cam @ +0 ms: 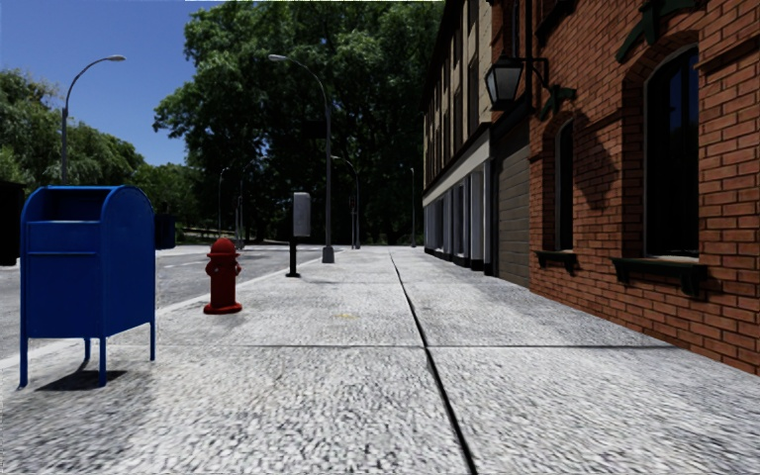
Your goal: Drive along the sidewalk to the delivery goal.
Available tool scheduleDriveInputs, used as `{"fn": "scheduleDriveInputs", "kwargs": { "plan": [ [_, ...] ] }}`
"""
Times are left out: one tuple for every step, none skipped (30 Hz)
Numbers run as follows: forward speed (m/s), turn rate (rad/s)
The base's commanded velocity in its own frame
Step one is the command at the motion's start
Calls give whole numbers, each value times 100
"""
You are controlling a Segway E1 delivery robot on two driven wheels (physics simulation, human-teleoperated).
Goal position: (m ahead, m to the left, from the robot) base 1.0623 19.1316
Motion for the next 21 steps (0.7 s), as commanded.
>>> {"fn": "scheduleDriveInputs", "kwargs": {
  "plan": [
    [200, 0],
    [200, 0],
    [200, 0],
    [200, 0],
    [200, 0],
    [200, 0],
    [200, 0],
    [200, 0],
    [200, 0],
    [200, 0],
    [200, 0],
    [200, 0],
    [200, 0],
    [200, 0],
    [200, 0],
    [200, 0],
    [200, 0],
    [200, 0],
    [200, 0],
    [200, 0],
    [200, 0]
  ]
}}
